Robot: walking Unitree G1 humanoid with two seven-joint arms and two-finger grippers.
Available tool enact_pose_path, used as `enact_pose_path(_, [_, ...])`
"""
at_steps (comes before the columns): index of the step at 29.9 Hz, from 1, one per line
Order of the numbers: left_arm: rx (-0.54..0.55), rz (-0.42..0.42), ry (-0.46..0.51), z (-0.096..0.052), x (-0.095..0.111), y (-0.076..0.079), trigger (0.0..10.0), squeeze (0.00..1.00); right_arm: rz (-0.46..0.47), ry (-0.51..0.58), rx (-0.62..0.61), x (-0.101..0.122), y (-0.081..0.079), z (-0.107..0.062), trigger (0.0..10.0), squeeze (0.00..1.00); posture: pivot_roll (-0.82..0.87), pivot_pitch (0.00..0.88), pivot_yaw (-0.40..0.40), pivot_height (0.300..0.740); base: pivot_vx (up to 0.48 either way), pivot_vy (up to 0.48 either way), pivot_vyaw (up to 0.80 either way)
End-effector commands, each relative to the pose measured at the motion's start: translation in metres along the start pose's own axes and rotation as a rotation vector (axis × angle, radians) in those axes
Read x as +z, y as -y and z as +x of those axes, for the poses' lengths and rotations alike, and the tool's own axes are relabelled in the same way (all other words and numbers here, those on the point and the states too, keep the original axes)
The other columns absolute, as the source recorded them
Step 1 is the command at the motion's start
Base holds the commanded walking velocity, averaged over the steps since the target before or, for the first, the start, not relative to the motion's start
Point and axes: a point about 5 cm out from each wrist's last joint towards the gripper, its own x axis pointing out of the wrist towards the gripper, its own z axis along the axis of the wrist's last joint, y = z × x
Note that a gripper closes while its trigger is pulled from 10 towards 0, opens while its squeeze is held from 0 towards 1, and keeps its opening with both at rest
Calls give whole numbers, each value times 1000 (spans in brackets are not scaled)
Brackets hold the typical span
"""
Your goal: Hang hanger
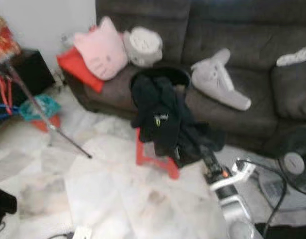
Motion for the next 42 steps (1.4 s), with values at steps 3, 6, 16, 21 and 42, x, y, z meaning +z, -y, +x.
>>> enact_pose_path(3, [16,2,0,0,0,-5,10000,0,-24,-10,23,0,-5,7,10000,0,-40,0,26,740,-289,0,0])
enact_pose_path(6, [16,-2,0,0,0,-4,10000,0,-31,-11,22,2,-5,8,10000,0,-39,7,23,740,-291,0,0])
enact_pose_path(16, [16,-12,-3,0,0,-4,10000,0,-115,-40,15,5,-7,16,10000,0,-37,16,19,740,-295,0,0])
enact_pose_path(21, [19,-14,-2,0,1,-4,10000,0,-166,-41,18,11,-11,24,10000,0,-33,19,17,740,-329,0,0])
enact_pose_path(42, [17,-24,-1,0,1,-2,10000,0,-247,-44,24,25,-20,41,10000,0,-27,31,9,740,-222,0,0])
